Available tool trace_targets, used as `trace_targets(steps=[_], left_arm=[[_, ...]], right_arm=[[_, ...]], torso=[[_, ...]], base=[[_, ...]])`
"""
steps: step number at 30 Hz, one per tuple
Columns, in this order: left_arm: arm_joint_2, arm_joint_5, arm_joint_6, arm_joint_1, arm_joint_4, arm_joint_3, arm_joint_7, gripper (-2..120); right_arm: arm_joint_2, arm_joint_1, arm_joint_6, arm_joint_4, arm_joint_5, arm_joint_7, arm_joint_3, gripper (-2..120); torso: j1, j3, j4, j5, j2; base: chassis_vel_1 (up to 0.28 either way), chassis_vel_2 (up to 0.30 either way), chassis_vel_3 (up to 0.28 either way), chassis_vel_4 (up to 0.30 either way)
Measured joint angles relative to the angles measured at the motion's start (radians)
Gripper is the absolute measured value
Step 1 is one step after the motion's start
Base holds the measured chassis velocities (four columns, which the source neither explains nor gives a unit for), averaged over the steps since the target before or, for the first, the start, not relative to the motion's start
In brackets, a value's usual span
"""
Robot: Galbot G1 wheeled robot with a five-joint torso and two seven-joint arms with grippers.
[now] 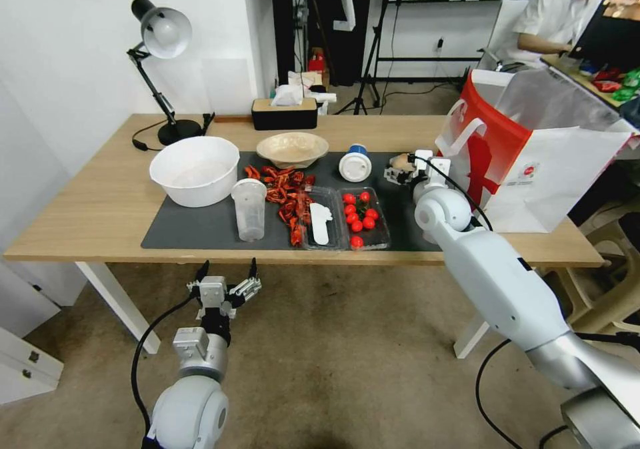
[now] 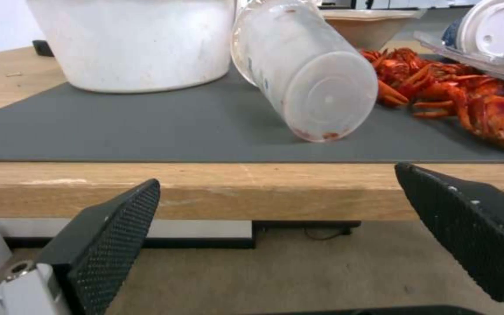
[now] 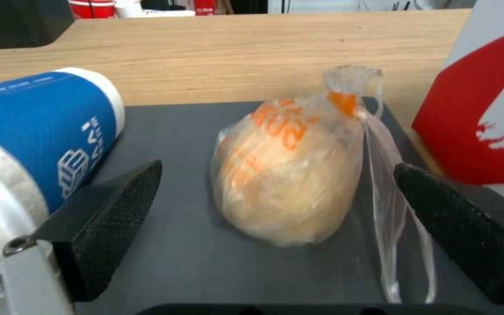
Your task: Pick up the trash from the table and place it into the takeout bag.
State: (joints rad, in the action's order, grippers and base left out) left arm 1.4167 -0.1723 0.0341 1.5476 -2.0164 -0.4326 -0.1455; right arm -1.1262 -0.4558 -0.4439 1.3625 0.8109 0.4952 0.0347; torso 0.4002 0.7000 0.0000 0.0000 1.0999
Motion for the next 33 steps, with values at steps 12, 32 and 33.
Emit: trace_targets(steps=[12, 32, 33], left_arm=[[-0.014, 0.001, 0.014, -0.003, 0.005, -0.004, 0.029, 100], [-0.075, 0.001, 0.013, -0.008, 0.016, -0.013, 0.056, 100], [-0.073, 0.001, 0.012, -0.006, 0.016, -0.012, 0.055, 100]], right_arm=[[-0.024, 0.05, -0.041, -0.071, -0.01, 0.023, 0.024, 100], [-0.058, 0.101, -0.064, -0.157, -0.032, 0.037, 0.039, 100], [-0.06, 0.108, -0.065, -0.166, -0.032, 0.041, 0.041, 100]], torso=[[0.0, 0.0, 0.0, 0.0, 0.0], [0.0, 0.0, 0.0, 0.0, 0.0], [0.0, 0.0, 0.0001, 0.0001, 0.0]], base=[[0.0, 0.0, 0.0, 0.0], [0.0, 0.0, 0.0, 0.0], [0.0, 0.0, 0.0, 0.0]])
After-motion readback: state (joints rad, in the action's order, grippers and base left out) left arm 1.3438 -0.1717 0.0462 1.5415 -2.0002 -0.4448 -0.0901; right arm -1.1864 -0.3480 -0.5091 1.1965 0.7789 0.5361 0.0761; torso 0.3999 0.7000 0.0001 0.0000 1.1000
